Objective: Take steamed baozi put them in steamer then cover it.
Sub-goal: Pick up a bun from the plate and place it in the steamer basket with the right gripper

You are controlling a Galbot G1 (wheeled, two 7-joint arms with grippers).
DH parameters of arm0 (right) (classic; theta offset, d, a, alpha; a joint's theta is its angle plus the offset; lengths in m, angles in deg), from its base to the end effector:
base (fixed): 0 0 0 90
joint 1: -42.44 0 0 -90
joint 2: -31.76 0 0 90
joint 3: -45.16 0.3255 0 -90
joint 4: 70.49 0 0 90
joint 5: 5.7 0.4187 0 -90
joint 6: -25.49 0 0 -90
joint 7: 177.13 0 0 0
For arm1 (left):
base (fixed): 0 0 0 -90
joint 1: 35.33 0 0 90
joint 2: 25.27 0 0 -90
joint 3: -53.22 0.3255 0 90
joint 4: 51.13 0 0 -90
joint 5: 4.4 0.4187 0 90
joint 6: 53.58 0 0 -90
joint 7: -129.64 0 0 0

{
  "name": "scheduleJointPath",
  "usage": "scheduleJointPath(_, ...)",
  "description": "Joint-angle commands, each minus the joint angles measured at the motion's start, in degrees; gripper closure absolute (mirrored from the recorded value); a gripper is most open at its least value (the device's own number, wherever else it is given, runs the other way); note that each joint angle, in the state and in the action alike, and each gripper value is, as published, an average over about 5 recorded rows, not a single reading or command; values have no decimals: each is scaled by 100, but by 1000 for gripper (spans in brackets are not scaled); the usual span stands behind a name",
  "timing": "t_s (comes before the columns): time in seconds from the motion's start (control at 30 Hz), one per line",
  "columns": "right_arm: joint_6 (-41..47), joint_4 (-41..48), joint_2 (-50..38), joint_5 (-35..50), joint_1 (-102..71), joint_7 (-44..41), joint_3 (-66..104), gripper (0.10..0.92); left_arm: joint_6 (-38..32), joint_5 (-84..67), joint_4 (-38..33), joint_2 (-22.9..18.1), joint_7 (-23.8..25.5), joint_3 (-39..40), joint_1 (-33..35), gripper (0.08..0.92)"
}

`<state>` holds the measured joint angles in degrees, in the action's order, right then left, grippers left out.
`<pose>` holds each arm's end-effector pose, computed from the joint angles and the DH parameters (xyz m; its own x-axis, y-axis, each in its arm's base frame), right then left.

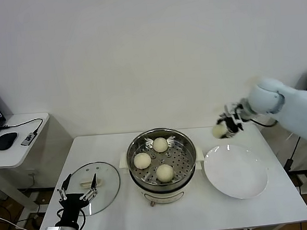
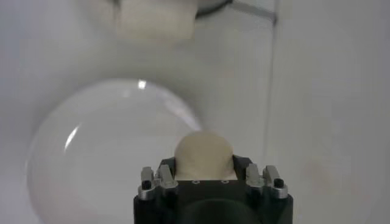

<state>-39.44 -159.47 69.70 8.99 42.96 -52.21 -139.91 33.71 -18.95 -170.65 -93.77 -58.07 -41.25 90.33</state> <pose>0.5339 -0.0062 -0.0322 -0.3775 -0.2424 0.8937 -0.9094 -0.0849 -0.4072 0.2365 0.0701 -0.2934 -0.9986 -0.0109 0.0526 -0.0054 0.9945 0.1050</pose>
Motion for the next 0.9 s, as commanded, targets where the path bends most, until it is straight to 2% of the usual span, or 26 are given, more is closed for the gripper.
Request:
scheduleJointPath(0.03,1427,-579,1171,2036,850,884,-860,440,7,3,26,-34,2,22,-33,177)
scheduleJointPath(0.9,1650,563,1891,1282,-650,1137,-669,434,0,9,6,-83,11,19,-55,177)
